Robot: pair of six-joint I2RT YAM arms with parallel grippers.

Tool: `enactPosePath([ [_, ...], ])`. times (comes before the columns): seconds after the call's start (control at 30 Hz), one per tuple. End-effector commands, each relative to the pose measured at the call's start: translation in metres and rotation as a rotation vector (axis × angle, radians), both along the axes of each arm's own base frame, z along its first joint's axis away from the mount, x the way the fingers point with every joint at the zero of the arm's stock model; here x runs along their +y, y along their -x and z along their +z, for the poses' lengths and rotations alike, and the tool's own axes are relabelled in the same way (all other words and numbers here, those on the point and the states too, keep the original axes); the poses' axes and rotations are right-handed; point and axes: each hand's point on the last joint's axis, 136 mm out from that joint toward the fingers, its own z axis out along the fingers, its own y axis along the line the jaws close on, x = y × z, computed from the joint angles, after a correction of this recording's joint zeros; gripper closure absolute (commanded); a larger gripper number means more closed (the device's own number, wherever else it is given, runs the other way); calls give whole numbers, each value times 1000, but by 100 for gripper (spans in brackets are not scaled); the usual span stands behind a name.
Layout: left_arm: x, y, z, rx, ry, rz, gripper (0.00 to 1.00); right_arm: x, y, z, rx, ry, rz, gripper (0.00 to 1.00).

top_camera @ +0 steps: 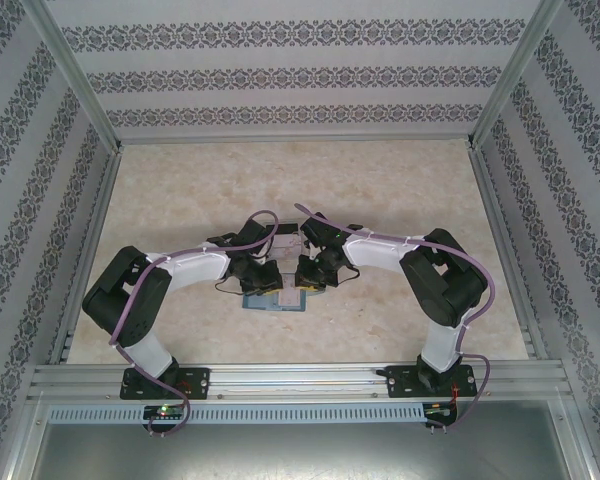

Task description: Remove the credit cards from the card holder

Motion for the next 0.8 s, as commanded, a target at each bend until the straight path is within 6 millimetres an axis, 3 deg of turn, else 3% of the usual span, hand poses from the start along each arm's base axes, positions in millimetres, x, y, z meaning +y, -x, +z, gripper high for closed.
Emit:
enactPosePath([
  [0.0, 17, 2, -6, 20, -82, 0, 86, -10, 7, -15, 38, 52, 14, 83],
  [0.27, 21, 3, -5, 22, -107, -8, 86, -11, 7, -16, 40, 53, 14, 83],
  [0.47, 6, -6, 8, -36, -11, -1, 83, -12, 7, -16, 40, 54, 16, 83],
  [0.77, 6, -1, -4, 14, -24, -9, 80, -12, 9, -16, 43, 54, 17, 83],
])
